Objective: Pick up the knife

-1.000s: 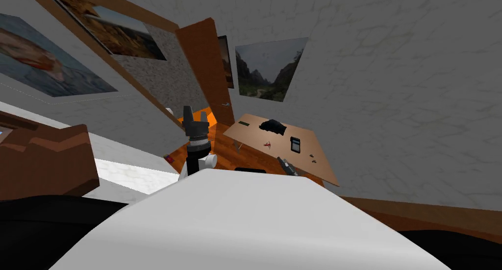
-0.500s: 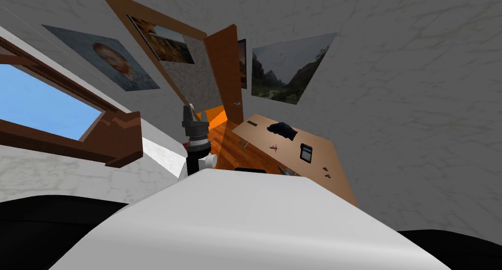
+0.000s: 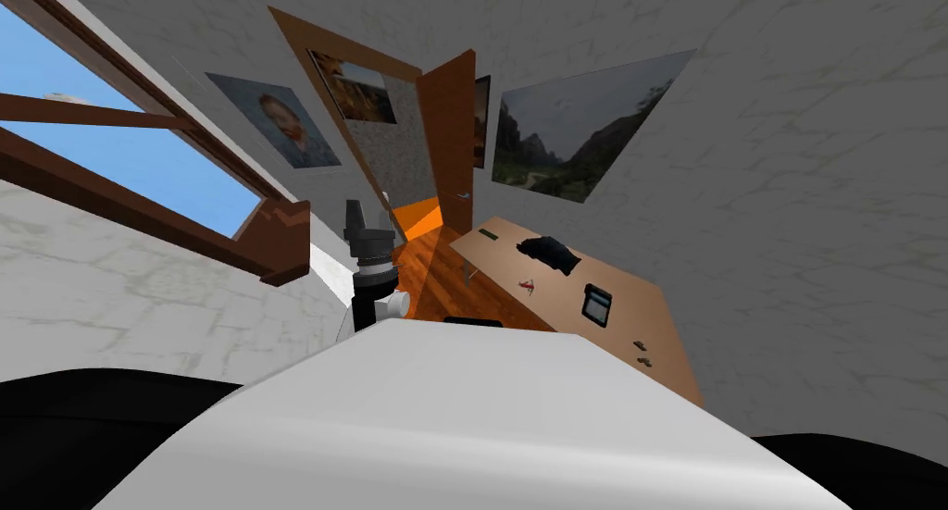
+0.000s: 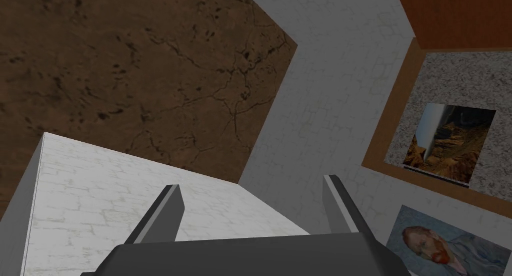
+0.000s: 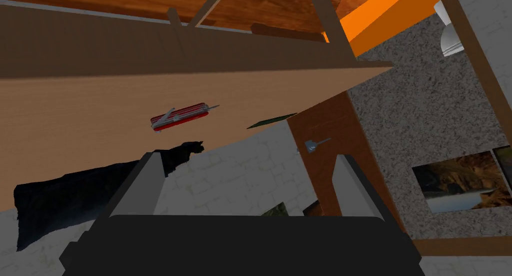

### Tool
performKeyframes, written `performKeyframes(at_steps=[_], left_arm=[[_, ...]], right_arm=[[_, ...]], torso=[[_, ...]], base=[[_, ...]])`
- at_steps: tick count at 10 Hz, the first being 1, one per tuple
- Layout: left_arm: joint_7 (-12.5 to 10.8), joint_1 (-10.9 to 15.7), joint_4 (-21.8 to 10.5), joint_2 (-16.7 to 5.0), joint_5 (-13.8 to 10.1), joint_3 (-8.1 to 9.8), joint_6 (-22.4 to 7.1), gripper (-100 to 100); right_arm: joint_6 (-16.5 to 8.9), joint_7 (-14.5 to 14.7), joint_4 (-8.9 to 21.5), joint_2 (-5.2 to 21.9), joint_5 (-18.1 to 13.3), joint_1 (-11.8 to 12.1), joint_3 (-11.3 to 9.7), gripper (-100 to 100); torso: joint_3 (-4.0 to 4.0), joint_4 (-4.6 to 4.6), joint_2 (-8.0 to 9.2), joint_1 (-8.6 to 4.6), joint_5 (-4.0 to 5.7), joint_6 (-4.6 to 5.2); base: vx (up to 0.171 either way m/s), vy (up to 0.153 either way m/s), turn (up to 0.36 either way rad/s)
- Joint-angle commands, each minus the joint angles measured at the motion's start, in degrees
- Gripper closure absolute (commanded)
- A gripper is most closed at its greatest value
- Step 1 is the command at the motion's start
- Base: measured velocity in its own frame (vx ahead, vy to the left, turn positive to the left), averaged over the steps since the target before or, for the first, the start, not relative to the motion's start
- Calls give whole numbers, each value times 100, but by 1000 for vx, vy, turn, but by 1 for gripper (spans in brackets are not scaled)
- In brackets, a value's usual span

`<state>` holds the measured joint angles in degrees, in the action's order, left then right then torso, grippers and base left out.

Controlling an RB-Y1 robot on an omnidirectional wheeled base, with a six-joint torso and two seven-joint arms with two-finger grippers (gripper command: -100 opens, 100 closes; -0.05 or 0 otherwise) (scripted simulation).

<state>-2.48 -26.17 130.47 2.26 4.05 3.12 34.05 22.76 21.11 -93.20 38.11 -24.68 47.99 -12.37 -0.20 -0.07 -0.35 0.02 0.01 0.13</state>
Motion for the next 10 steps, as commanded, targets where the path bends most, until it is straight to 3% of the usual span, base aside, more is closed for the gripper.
performKeyframes(at_steps=[1,4,6,8,10], left_arm=[[0,0,0,0,0,0,0,0],[0,1,0,0,0,-1,0,0],[0,1,0,0,0,-1,0,0],[0,0,0,0,0,0,0,0],[0,1,0,0,0,-1,0,0]], right_arm=[[11,188,286,162,-108,112,-73,-100],[-36,343,553,330,-210,209,-156,-100],[-136,643,915,634,-407,386,-330,-100],[-136,643,1014,634,-407,386,-330,-100],[-244,930,1429,887,-593,541,-509,-100]], torso=[[0,0,0,0,0,0],[-4,-1,-7,7,-2,-6],[-5,-2,-10,10,-3,-8],[-10,-4,-18,15,-4,-2],[-4,-1,-7,8,-3,-6]], base=[[9,21,307],[18,23,291],[41,48,465],[36,26,165],[39,45,394]])
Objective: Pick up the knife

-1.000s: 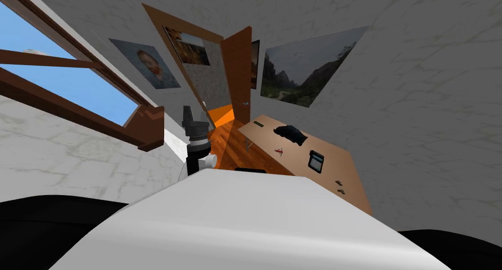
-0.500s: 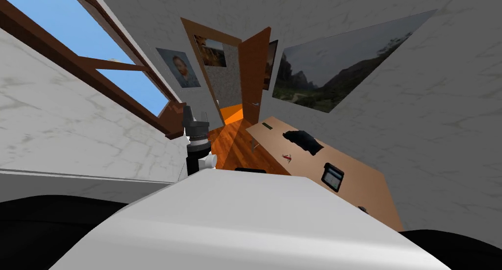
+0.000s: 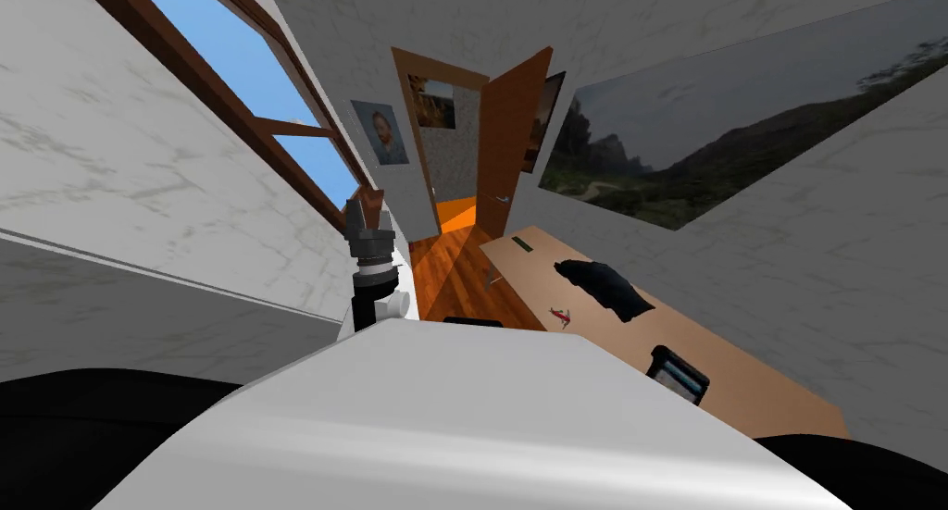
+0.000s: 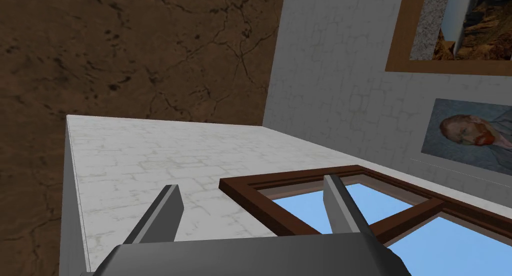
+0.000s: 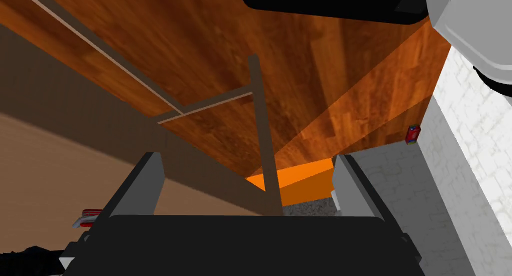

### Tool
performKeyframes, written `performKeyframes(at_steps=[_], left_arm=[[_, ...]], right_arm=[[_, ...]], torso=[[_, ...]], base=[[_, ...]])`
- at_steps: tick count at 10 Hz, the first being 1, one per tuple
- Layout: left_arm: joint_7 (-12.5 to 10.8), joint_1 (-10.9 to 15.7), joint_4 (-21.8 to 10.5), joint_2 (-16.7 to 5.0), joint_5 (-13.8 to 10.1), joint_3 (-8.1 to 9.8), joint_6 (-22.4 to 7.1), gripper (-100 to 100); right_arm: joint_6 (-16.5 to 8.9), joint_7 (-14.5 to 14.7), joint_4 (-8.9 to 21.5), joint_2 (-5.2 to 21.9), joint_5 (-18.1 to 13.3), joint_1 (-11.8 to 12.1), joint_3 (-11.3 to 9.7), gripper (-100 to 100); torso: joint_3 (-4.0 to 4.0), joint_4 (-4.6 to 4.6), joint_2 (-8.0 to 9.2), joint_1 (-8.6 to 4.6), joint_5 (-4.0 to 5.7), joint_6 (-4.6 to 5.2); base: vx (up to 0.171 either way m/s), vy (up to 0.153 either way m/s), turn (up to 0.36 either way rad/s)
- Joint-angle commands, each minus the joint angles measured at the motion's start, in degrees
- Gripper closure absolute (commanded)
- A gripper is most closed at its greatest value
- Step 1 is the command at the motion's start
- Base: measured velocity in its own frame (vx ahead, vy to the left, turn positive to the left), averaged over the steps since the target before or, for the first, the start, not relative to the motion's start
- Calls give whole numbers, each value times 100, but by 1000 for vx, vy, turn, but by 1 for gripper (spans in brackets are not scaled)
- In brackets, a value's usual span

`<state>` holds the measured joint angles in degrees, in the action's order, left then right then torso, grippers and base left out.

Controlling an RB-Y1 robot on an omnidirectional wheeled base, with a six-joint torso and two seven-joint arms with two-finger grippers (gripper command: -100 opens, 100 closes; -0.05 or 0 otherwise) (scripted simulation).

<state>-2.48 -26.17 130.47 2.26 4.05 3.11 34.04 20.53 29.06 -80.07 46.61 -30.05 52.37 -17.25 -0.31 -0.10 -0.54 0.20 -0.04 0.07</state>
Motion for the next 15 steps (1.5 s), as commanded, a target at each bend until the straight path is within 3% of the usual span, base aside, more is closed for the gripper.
performKeyframes(at_steps=[1,8,9,12,15], left_arm=[[0,0,0,0,0,0,0,0],[0,-2,0,-1,0,1,0,0],[0,-2,1,0,0,1,0,0],[0,-2,0,-1,0,1,0,0],[0,-2,1,-1,0,2,0,0]], right_arm=[[-20,134,144,36,-57,103,-20,-100],[-349,859,1270,501,-528,382,-530,-100],[-349,859,1270,501,-528,382,-530,-100],[-491,1120,1658,608,-699,391,-740,-100],[-633,1332,1948,666,-841,257,-915,-100]], torso=[[0,0,0,0,0,0],[-21,-8,-35,-3,0,4],[-27,-10,-45,5,-1,2],[-15,-5,-25,-3,0,4],[-21,-8,-35,-25,5,5]], base=[[76,43,302],[118,41,383],[126,22,223],[121,1,329],[159,-71,301]])
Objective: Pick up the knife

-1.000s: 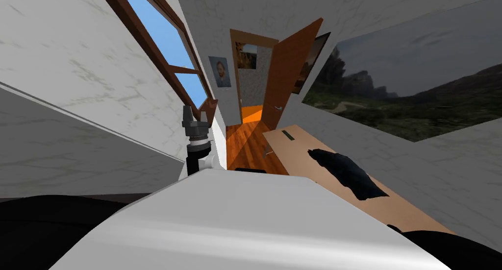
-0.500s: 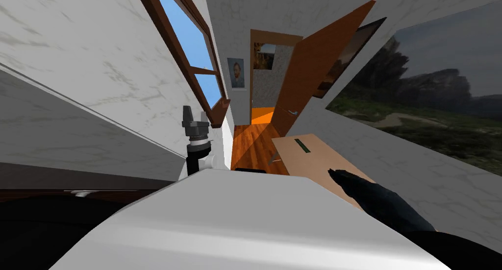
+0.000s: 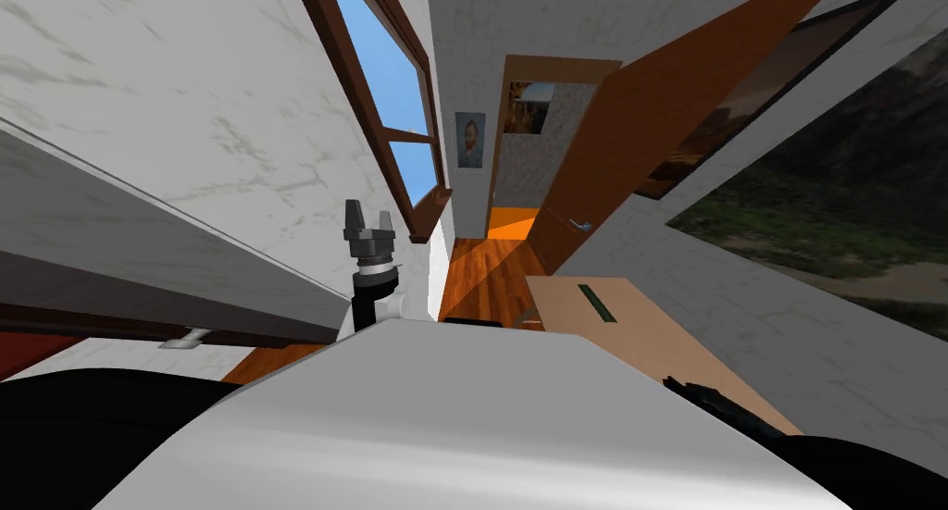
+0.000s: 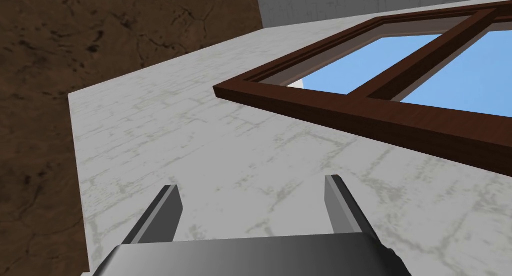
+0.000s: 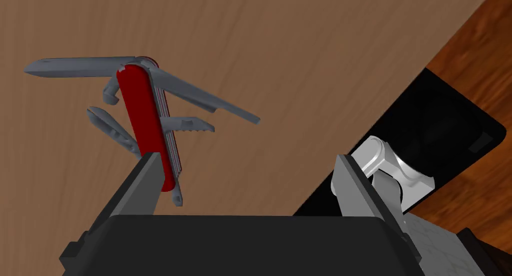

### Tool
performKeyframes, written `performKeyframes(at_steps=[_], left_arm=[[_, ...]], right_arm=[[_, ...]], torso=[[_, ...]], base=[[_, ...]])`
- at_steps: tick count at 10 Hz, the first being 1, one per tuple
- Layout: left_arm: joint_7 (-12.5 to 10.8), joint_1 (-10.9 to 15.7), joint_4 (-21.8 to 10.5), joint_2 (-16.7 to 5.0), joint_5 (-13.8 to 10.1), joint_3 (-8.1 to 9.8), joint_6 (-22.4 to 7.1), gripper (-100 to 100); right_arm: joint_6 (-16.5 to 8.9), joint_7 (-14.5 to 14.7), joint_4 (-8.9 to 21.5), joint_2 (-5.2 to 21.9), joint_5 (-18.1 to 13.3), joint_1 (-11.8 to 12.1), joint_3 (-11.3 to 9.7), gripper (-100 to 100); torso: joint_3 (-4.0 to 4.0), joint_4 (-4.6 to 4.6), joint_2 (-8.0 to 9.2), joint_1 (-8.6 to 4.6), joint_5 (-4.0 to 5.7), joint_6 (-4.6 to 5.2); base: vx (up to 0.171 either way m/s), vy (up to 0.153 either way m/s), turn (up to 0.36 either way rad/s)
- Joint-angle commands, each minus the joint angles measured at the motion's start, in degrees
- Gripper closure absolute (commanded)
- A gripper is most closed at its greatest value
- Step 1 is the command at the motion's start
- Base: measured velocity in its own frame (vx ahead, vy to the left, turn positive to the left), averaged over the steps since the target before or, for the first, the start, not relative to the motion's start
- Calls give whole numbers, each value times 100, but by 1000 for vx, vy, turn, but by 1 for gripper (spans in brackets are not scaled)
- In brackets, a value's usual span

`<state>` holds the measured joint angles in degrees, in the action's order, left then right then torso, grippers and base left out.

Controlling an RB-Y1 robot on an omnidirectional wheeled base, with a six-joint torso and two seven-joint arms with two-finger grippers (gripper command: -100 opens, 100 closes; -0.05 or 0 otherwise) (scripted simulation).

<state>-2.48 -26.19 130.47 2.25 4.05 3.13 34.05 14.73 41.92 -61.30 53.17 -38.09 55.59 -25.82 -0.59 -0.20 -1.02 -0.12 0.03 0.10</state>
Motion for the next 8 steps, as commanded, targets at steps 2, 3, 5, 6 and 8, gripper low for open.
performKeyframes(at_steps=[2,3,5,6,8], left_arm=[[0,-1,0,-1,0,1,0,0],[0,-1,0,0,0,1,0,0],[0,1,0,1,0,0,0,0],[0,1,0,1,0,0,0,0],[0,2,0,1,0,0,0,0]], right_arm=[[-47,51,66,11,-36,-94,-43,-100],[-57,61,72,15,-39,-109,-44,0],[-160,66,296,-279,-88,-378,-153,-100],[-194,69,371,-378,-105,-468,-190,-100],[-216,39,397,-395,-108,-526,-232,-100]], torso=[[-6,-2,-9,-17,4,2],[10,2,23,8,0,11],[39,14,70,31,-6,10],[47,17,84,25,-4,12],[57,21,100,27,-5,13]], base=[[148,-112,168],[17,-16,-1],[-36,-47,81],[-71,-54,47],[-58,-32,30]])
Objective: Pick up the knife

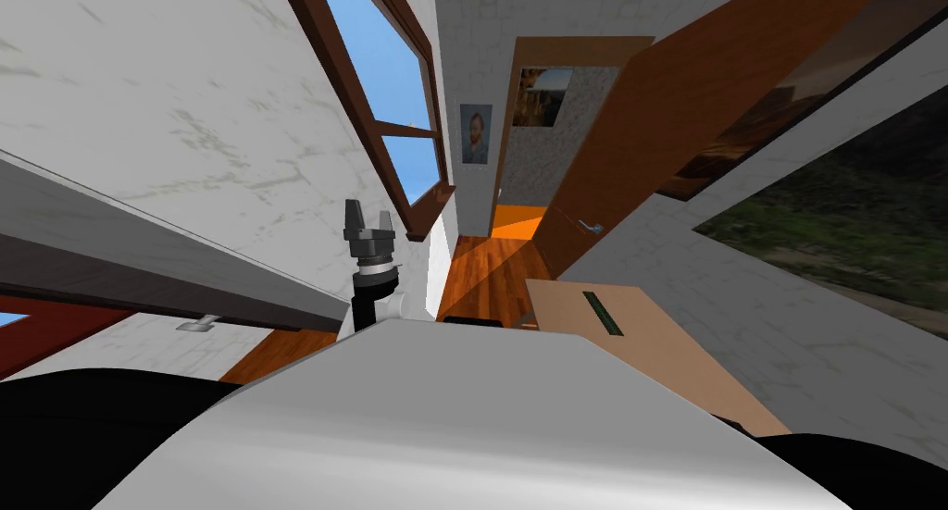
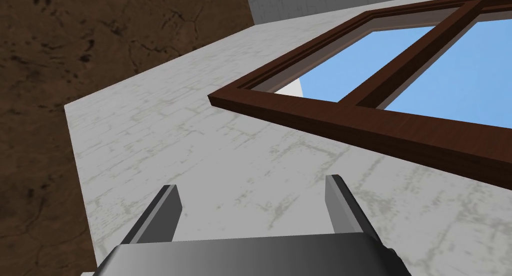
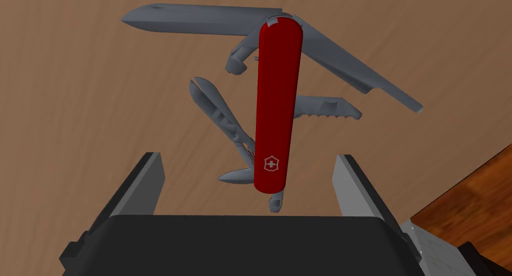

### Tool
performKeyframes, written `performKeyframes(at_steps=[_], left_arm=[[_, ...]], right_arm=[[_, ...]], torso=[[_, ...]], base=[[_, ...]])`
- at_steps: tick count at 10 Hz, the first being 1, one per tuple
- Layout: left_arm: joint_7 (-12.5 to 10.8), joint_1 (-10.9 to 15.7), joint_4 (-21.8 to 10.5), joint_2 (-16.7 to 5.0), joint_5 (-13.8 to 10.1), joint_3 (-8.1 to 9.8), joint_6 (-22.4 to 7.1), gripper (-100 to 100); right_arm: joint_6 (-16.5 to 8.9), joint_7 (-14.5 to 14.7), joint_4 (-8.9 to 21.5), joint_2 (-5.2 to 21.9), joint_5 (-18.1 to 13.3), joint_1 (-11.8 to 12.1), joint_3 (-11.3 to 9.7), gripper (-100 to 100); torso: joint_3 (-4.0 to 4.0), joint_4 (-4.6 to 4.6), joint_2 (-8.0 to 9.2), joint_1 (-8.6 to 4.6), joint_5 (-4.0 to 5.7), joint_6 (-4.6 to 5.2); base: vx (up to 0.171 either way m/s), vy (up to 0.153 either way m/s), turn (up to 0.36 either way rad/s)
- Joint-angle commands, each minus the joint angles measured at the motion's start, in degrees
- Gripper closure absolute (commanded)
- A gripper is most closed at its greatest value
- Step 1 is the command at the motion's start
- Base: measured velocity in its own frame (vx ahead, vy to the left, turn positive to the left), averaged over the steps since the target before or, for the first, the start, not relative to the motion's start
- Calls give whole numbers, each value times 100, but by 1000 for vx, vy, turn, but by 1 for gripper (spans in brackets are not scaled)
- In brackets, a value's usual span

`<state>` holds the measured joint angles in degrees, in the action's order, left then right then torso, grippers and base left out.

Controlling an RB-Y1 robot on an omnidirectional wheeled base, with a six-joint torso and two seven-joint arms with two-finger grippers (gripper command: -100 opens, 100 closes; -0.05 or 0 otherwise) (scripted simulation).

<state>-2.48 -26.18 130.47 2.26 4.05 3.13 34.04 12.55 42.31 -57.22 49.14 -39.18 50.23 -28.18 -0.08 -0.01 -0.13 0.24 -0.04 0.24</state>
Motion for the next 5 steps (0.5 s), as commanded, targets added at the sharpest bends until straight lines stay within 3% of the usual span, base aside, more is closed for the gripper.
performKeyframes(at_steps=[1,5], left_arm=[[0,0,0,0,0,0,0,0],[0,0,0,0,0,0,0,0]], right_arm=[[0,0,0,0,0,0,0,100],[3,-10,-1,-3,7,9,2,100]], torso=[[0,0,0,0,0,0],[-8,-1,-16,-10,10,-10]], base=[[-6,-4,-2],[-1,0,-3]])
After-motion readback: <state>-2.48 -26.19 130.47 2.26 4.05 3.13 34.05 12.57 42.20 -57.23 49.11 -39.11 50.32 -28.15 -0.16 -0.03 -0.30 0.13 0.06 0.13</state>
